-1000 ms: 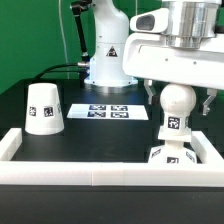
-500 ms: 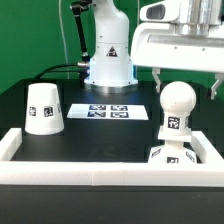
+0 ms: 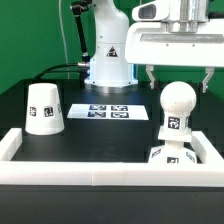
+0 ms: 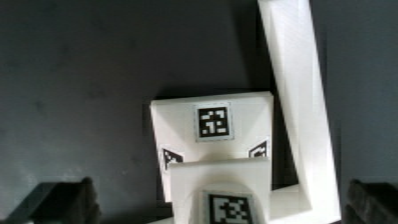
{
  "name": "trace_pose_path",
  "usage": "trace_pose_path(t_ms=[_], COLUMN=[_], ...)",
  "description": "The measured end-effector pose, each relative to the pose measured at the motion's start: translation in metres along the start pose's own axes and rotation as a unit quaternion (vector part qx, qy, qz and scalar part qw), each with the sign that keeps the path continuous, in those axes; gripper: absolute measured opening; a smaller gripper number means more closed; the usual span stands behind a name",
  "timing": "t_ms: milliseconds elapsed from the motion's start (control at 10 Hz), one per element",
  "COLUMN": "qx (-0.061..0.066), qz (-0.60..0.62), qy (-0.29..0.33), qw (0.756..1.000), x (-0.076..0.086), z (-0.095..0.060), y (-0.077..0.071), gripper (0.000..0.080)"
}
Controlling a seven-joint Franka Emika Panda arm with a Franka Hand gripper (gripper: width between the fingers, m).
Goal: Assemble lamp
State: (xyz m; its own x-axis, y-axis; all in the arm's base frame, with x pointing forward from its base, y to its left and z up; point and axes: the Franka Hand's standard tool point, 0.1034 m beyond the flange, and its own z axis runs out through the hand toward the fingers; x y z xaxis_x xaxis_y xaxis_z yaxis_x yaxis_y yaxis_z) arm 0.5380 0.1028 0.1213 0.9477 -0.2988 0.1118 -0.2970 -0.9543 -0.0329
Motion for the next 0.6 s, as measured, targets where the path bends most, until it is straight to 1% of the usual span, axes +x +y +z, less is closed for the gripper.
trace_pose_path(t_ms=[100, 200, 300, 400, 500, 600], qx=[0.001, 0.01, 0.013, 0.013, 0.013, 0.011], qz=[-0.007, -0.047, -0.072, -0.082, -0.087, -0.106], qy=[0.002, 0.019, 0.024, 0.024, 0.022, 0.022], qw=[1.0, 0.999, 0.997, 0.996, 0.996, 0.994], x=[0.0, -0.004, -0.016, -0.024, -0.026, -0.024], z=[-0.001, -0.002, -0.005, -0.009, -0.011, -0.011], y=[0.001, 0.012, 0.036, 0.06, 0.075, 0.09], gripper=[0.0699, 0.0699, 0.0699, 0.0699, 0.0699, 0.0699])
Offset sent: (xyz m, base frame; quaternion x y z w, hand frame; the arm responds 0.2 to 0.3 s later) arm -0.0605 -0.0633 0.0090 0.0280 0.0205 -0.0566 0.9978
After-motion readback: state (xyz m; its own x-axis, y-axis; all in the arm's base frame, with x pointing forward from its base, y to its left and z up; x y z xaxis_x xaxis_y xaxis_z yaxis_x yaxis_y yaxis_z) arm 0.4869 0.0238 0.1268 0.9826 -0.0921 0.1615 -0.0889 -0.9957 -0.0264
